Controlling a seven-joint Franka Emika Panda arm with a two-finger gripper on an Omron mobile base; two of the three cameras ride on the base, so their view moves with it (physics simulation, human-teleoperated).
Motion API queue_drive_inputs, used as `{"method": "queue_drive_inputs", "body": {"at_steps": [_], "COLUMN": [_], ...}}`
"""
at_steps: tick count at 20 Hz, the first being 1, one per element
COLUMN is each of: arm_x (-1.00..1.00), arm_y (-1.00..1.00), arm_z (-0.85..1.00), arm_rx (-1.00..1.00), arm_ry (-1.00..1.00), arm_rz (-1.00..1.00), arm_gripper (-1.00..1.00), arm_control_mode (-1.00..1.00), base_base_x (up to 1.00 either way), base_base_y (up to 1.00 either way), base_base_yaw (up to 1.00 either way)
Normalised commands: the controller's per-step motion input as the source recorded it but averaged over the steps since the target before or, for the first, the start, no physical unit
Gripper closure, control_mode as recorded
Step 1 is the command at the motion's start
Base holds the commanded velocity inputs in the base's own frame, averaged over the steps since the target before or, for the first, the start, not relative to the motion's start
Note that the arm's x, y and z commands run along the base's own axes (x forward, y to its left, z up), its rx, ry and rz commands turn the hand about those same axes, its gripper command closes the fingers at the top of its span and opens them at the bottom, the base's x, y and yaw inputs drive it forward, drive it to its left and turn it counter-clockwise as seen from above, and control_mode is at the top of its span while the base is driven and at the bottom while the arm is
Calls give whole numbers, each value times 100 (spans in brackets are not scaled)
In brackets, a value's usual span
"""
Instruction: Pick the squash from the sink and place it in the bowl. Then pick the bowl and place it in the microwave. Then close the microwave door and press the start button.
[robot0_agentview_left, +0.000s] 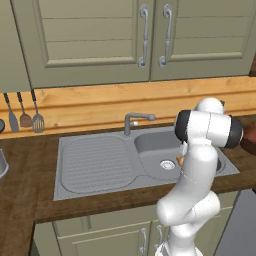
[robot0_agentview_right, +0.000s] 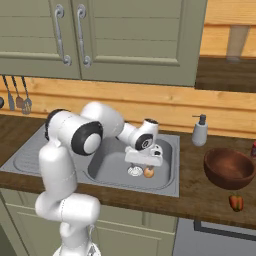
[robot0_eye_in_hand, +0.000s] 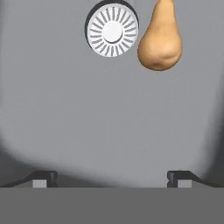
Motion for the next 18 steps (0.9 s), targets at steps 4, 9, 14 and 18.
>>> {"method": "queue_drive_inputs", "body": {"at_steps": [4, 9, 14, 18], "arm_x": [52, 37, 37, 25], "arm_y": [0, 0, -11, -40], "arm_z": [-50, -50, -23, -17], "arm_rx": [-2, 0, 0, 0], "arm_ry": [0, 0, 0, 0], "arm_rz": [6, 5, 0, 0], "arm_gripper": [-100, -100, -100, -100], "arm_control_mode": [-100, -100, -100, -100], "base_base_x": [0, 0, 0, 0], "base_base_y": [0, 0, 0, 0], "base_base_yaw": [0, 0, 0, 0]}}
